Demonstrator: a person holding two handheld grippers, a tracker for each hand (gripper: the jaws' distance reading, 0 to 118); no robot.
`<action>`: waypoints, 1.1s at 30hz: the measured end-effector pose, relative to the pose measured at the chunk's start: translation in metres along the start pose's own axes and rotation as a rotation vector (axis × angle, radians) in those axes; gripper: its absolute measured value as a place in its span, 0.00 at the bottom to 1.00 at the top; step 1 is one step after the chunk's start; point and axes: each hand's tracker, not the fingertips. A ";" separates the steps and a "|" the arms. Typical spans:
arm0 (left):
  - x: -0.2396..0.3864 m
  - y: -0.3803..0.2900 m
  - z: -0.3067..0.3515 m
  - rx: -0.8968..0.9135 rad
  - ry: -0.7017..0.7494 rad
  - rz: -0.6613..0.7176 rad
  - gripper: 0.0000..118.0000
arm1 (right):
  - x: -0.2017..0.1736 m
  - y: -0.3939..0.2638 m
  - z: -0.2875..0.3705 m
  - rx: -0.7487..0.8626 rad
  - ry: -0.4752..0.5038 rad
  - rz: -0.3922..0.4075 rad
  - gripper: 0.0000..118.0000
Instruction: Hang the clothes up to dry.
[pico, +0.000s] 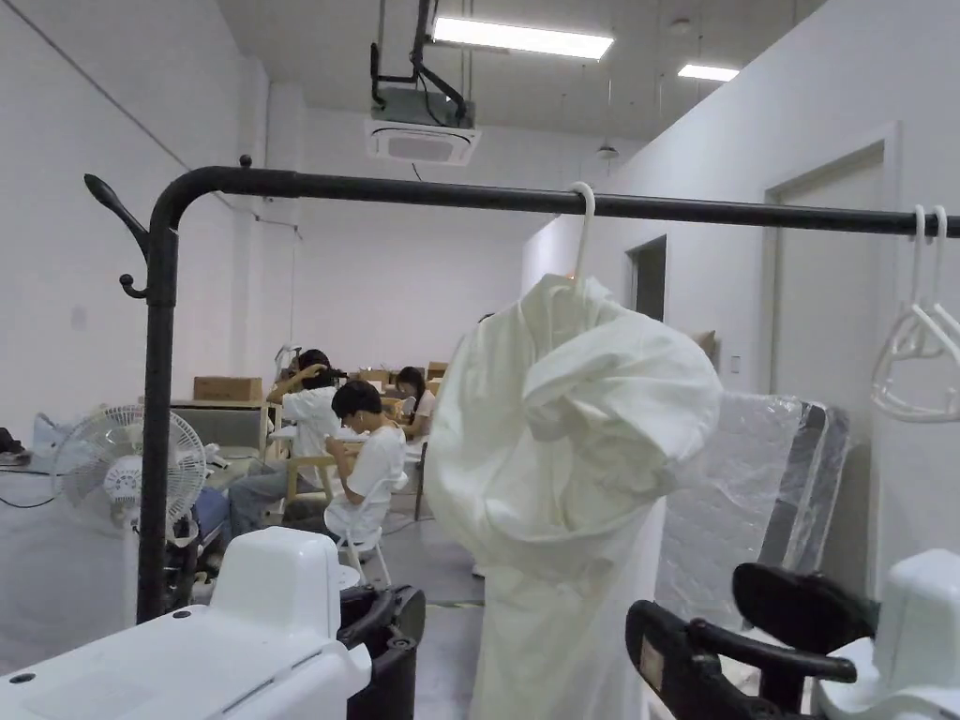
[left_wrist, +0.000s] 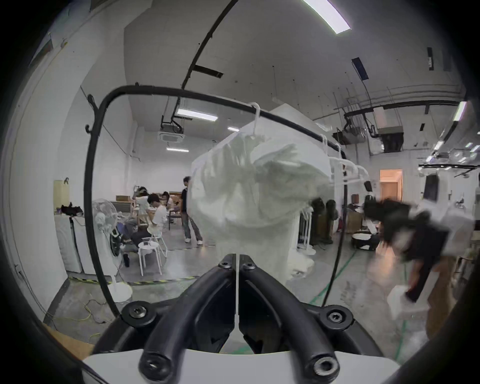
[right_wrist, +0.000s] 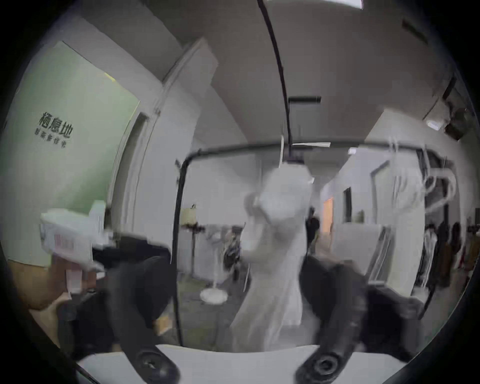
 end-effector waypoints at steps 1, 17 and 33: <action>0.003 -0.007 0.000 -0.021 -0.009 -0.002 0.01 | 0.005 -0.018 -0.005 -0.077 0.043 -0.063 0.31; -0.058 -0.041 0.022 -0.177 -0.637 0.213 0.00 | 0.095 -0.081 -0.082 -0.133 0.846 -0.366 0.03; -0.078 -0.072 0.328 -0.119 0.185 0.276 0.00 | -0.258 -0.074 -0.238 -0.265 1.699 -0.336 0.03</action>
